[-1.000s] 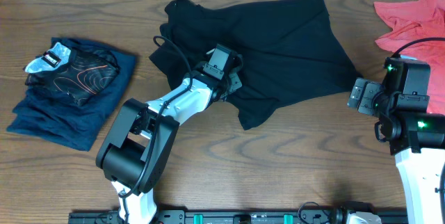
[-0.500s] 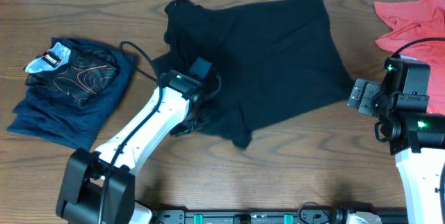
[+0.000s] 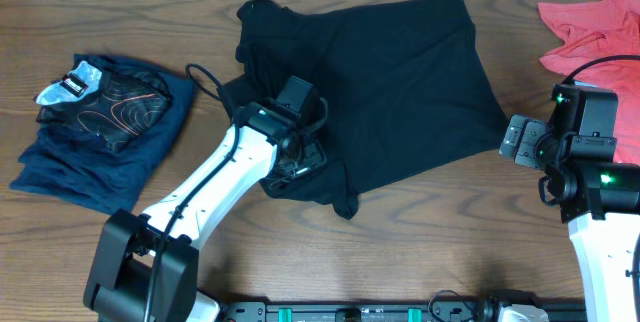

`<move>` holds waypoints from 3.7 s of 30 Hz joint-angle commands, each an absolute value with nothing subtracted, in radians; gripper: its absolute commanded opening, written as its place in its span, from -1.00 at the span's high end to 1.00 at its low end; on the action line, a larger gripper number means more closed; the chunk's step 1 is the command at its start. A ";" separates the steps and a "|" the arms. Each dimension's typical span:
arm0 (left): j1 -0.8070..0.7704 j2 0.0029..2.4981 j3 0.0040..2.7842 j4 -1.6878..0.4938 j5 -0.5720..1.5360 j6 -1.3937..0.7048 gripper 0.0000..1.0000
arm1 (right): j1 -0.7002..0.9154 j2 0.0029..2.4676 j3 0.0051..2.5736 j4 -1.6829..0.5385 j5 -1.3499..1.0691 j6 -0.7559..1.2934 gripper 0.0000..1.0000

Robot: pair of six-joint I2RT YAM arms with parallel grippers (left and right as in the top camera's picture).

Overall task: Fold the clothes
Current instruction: 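Grasp the near left corner of the black t-shirt with the left gripper, then grasp the right hem corner of the black t-shirt with the right gripper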

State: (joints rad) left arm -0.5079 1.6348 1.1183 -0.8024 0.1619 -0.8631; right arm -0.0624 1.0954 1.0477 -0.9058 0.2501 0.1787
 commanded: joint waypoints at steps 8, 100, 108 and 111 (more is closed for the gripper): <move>-0.530 1.696 1.049 -0.688 0.221 -0.837 -0.34 | -0.074 1.093 1.053 -0.913 0.244 0.178 -0.99; -0.543 1.618 1.127 -1.212 -0.064 -0.672 0.88 | -0.146 1.627 0.881 -0.719 -0.104 0.396 0.98; -0.414 1.618 1.182 -1.125 0.296 -0.565 0.88 | -0.353 1.627 1.042 -0.844 -0.004 0.378 0.98; -0.452 1.618 1.182 -1.134 0.440 -0.542 0.88 | -0.396 1.627 1.045 -0.870 0.005 0.369 0.97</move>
State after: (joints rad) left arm -0.4202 1.6211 1.1667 -1.1217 0.2310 -0.5995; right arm -0.3603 1.6226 1.0321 -0.8532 -0.0441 0.3740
